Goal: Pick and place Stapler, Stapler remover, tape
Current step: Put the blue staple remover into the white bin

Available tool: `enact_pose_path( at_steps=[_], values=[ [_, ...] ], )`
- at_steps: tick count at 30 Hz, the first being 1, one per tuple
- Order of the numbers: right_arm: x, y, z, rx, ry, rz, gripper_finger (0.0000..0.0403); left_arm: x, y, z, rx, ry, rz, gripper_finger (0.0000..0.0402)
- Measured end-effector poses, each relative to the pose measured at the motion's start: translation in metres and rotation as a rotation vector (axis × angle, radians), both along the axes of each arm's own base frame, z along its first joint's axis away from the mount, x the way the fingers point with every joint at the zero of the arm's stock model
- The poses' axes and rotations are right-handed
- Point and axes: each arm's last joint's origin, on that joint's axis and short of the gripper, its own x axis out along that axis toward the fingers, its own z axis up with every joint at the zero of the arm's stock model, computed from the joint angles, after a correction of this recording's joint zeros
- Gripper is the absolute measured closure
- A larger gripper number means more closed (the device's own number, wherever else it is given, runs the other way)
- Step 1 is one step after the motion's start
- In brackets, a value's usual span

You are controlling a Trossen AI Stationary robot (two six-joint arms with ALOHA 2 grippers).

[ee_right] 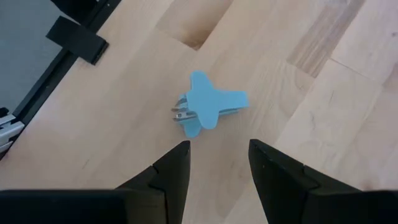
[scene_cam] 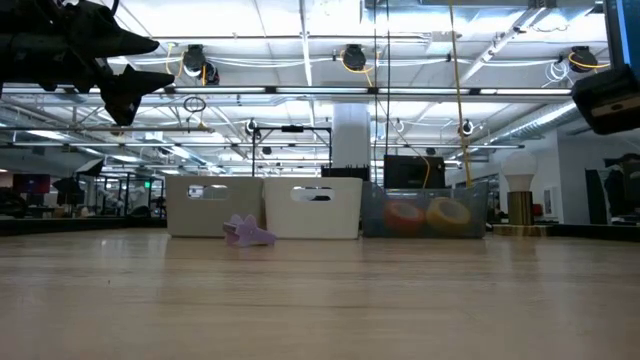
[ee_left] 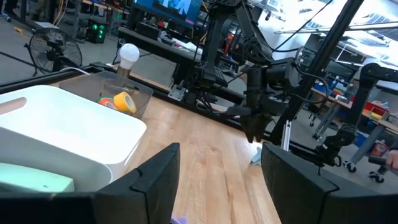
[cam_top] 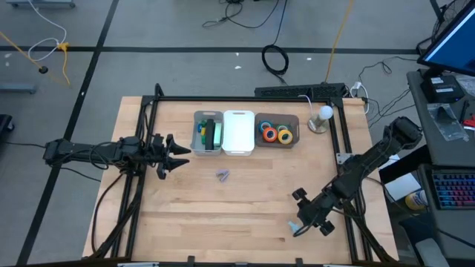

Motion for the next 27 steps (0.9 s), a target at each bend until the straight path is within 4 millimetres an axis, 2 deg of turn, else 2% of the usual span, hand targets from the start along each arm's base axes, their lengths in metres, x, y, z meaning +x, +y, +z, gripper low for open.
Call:
enact_pose_path(
  at_steps=[5, 16, 27],
  values=[
    [0.002, 0.002, -0.002, -0.008, -0.023, 0.034, 0.0248, 0.000, 0.000, 0.000, 0.004, 0.000, 0.000, 0.0176],
    [0.013, 0.012, -0.025, -0.041, -0.008, 0.063, 0.0248, 0.000, 0.000, 0.000, -0.003, 0.000, 0.000, 0.0176],
    [0.015, 0.013, -0.024, -0.028, -0.025, 0.059, 0.0248, 0.000, 0.000, 0.000, -0.003, 0.000, 0.000, 0.0176]
  ],
)
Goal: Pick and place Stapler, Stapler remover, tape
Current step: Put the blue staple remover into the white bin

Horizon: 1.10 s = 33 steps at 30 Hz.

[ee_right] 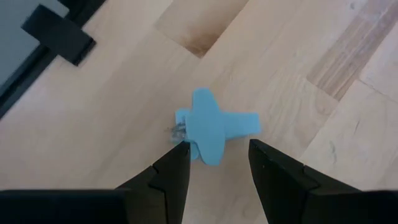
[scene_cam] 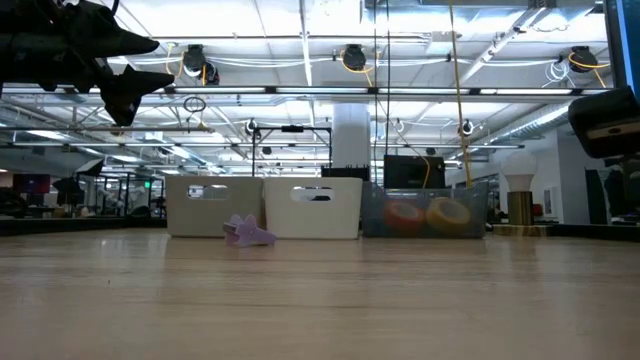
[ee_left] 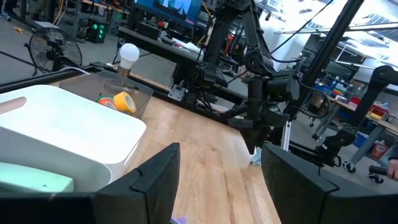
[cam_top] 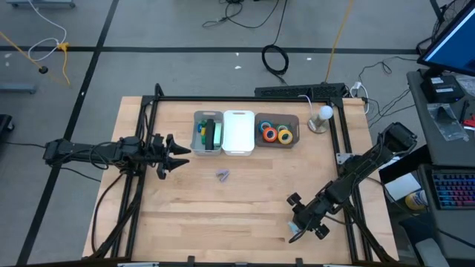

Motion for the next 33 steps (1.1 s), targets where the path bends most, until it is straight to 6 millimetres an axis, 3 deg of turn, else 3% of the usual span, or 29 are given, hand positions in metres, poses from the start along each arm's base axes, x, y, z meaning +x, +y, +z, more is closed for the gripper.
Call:
enact_pose_path(
  at_steps=[15, 33],
  values=[
    [0.0013, 0.0013, 0.0011, 0.058, 0.026, -0.088, 0.0249, 0.0000, 0.0000, 0.0000, 0.001, 0.000, 0.000, 0.0176],
    [0.0051, 0.0047, 0.0049, 0.115, -0.008, -0.108, 0.0324, 0.0000, 0.0000, 0.0000, 0.002, 0.000, 0.000, 0.0176]
  ],
)
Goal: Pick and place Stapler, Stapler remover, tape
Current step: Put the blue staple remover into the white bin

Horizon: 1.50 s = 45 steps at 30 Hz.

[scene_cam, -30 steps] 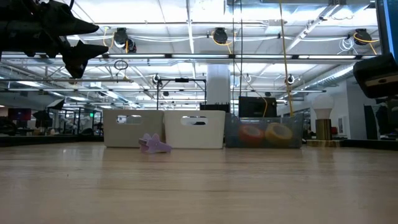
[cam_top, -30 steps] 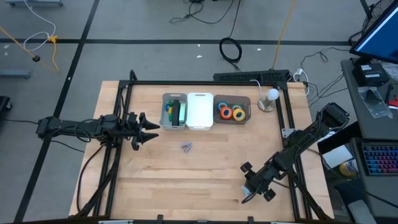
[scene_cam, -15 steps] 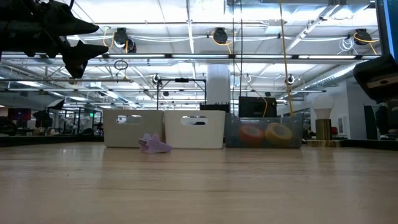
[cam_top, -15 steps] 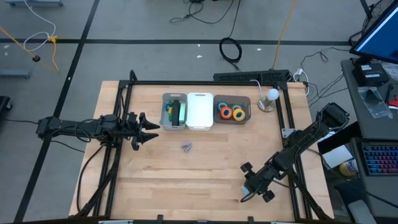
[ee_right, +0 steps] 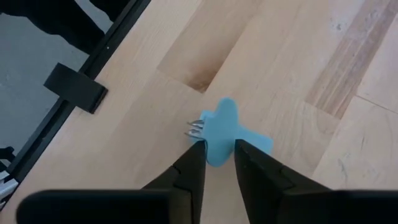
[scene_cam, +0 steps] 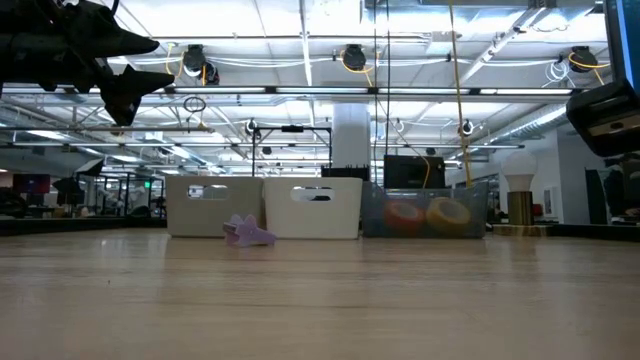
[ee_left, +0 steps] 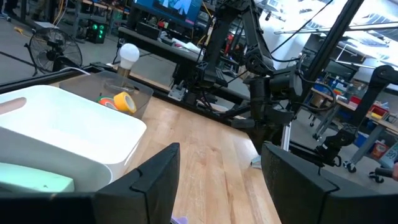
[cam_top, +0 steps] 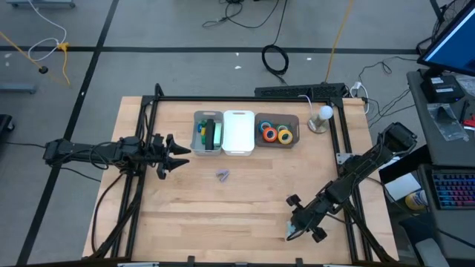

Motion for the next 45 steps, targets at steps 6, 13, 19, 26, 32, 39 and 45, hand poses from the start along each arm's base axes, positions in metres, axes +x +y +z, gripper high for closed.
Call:
enact_pose_path(
  at_steps=[6, 13, 19, 26, 32, 39, 45],
  values=[
    [0.0001, 0.0001, 0.0001, 0.001, -0.002, 0.000, 0.0340, 0.0000, 0.0000, 0.0000, -0.002, 0.000, 0.000, 0.0176],
    [0.0012, -0.0010, 0.0002, -0.032, -0.032, -0.030, 0.0346, 0.0000, 0.0000, 0.0000, -0.002, 0.000, 0.000, 0.0176],
    [0.0017, -0.0018, 0.0000, -0.047, -0.043, -0.053, 0.0347, 0.0000, 0.0000, 0.0000, -0.002, 0.000, 0.000, 0.0176],
    [0.0021, -0.0024, 0.0001, -0.057, -0.050, -0.076, 0.0347, 0.0000, 0.0000, 0.0000, -0.002, 0.000, 0.000, 0.0176],
    [0.0029, -0.0035, 0.0000, -0.069, -0.061, -0.106, 0.0347, 0.0000, 0.0000, 0.0000, -0.001, 0.000, 0.000, 0.0176],
    [0.0032, -0.0038, 0.0000, -0.053, -0.049, -0.160, 0.0347, 0.0000, 0.0000, 0.0001, -0.002, -0.001, 0.000, 0.0176],
    [0.0038, -0.0043, 0.0020, -0.042, -0.059, -0.187, 0.0357, 0.0000, 0.0000, 0.0001, -0.001, -0.001, 0.000, 0.0176]
  ],
)
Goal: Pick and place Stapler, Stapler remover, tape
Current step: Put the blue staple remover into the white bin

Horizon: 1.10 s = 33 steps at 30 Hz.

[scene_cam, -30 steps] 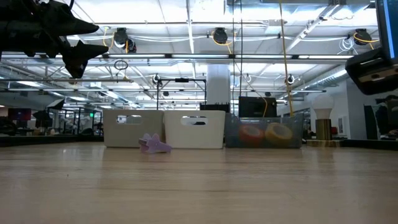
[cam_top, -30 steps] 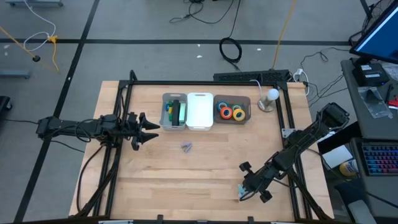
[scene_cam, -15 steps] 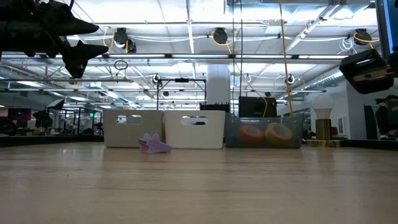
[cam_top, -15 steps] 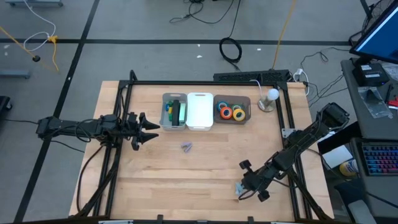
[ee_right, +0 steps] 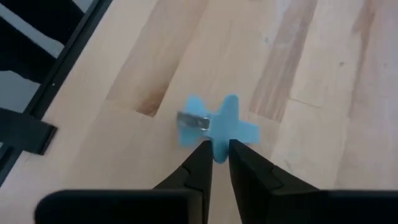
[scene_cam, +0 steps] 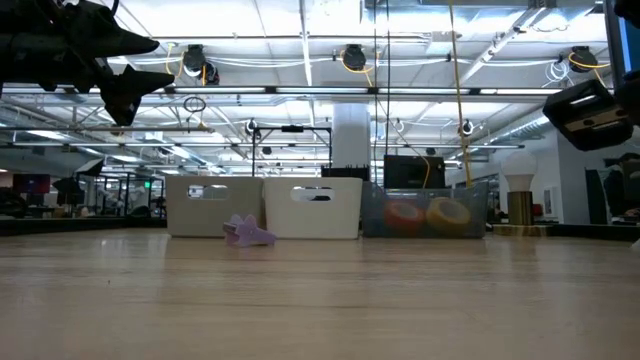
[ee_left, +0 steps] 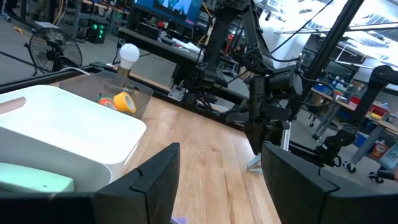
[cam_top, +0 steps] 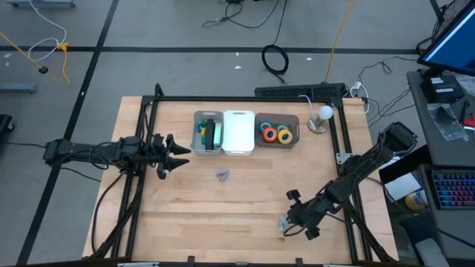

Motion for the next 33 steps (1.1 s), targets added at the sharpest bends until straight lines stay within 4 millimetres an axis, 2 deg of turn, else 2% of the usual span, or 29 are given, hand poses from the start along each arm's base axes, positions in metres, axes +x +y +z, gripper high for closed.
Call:
enact_pose_path(
  at_steps=[7, 24, 29, 33],
  values=[
    [0.001, -0.004, 0.008, 0.010, -0.034, -0.022, 0.0399, 0.000, 0.000, 0.000, 0.000, -0.001, 0.000, 0.0176],
    [0.011, -0.019, 0.011, 0.030, -0.037, -0.109, 0.0401, 0.000, 0.000, 0.000, 0.000, 0.000, 0.000, 0.0176],
    [0.016, -0.033, 0.024, 0.042, -0.091, -0.143, 0.0402, 0.000, 0.000, 0.000, 0.000, -0.001, 0.000, 0.0176],
    [0.020, -0.055, 0.043, 0.028, -0.189, -0.200, 0.0402, 0.000, 0.000, 0.000, 0.000, 0.000, 0.000, 0.0176]
  ],
)
